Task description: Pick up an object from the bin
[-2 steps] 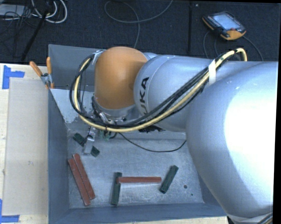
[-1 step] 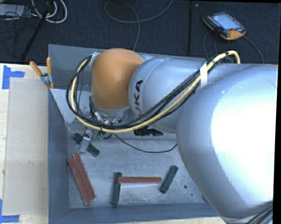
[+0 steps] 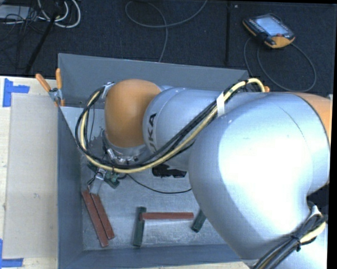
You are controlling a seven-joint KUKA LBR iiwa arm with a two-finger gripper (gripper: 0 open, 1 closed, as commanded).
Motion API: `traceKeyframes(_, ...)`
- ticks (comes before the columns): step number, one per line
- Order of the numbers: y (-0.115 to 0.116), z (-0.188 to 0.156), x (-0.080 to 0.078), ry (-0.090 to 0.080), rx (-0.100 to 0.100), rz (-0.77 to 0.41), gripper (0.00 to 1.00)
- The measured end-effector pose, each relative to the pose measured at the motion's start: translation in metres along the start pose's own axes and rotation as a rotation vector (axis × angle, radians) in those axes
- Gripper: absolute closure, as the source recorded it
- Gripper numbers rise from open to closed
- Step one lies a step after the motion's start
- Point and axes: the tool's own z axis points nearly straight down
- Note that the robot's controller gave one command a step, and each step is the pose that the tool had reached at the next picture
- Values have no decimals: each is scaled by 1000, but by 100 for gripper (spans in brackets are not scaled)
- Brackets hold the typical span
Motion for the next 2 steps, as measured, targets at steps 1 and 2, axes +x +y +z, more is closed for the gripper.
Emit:
traceKeyframes(1,4,-5,-3,-4,-6,39,100)
traceKeyframes(2,4,-5,-3,-4,-6,40,100)
